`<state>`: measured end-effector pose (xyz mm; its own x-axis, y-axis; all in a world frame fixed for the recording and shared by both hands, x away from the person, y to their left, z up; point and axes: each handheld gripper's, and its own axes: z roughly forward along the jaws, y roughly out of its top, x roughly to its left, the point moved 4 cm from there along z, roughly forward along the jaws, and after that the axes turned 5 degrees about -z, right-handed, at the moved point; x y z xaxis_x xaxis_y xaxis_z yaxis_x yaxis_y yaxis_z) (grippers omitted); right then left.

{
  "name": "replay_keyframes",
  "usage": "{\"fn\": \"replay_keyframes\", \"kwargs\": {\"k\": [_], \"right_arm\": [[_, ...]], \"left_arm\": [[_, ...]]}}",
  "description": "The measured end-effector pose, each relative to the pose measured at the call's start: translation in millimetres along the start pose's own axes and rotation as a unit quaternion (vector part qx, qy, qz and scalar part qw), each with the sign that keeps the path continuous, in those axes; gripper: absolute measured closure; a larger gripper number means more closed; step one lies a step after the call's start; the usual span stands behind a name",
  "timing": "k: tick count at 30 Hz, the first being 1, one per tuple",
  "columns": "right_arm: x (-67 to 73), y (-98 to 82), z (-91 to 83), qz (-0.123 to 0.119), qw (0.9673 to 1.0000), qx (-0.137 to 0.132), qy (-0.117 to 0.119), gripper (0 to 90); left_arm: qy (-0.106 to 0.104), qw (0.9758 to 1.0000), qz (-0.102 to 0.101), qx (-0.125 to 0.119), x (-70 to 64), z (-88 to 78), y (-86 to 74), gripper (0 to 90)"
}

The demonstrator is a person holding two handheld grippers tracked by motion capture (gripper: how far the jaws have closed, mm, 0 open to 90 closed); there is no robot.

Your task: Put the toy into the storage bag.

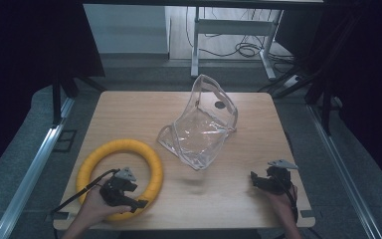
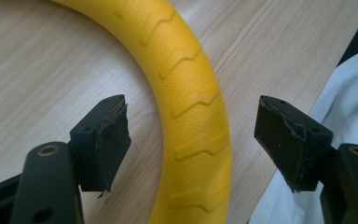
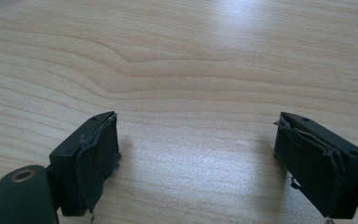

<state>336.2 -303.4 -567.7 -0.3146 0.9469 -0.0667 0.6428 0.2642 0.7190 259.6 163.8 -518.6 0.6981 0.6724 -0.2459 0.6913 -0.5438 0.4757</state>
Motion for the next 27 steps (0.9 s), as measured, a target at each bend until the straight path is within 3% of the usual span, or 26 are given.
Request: {"fn": "replay_keyframes", "kwargs": {"k": [10,19,25,27], "right_arm": [[0.0,0.0,0.0,0.0,1.0,0.0,0.0,13.8],[0.0,0.0,0.0,0.0,1.0,0.0,0.0,13.8],[-0.1,0.0,0.0,-0.001,1.0,0.0,0.0,13.9],[-0.1,0.0,0.0,0.0,1.0,0.0,-0.001,14.0]], "left_arm": [[0.015,0.9989,0.0,0.043,-4.0,18.2,-2.5,29.6],[0.024,0.9972,-0.013,0.07,-0.4,29.0,-1.2,36.4],[0.017,0.9967,-0.022,0.076,0.1,30.4,0.7,39.0],[0.002,0.9967,-0.026,0.077,-1.5,30.0,0.9,46.1]]}}
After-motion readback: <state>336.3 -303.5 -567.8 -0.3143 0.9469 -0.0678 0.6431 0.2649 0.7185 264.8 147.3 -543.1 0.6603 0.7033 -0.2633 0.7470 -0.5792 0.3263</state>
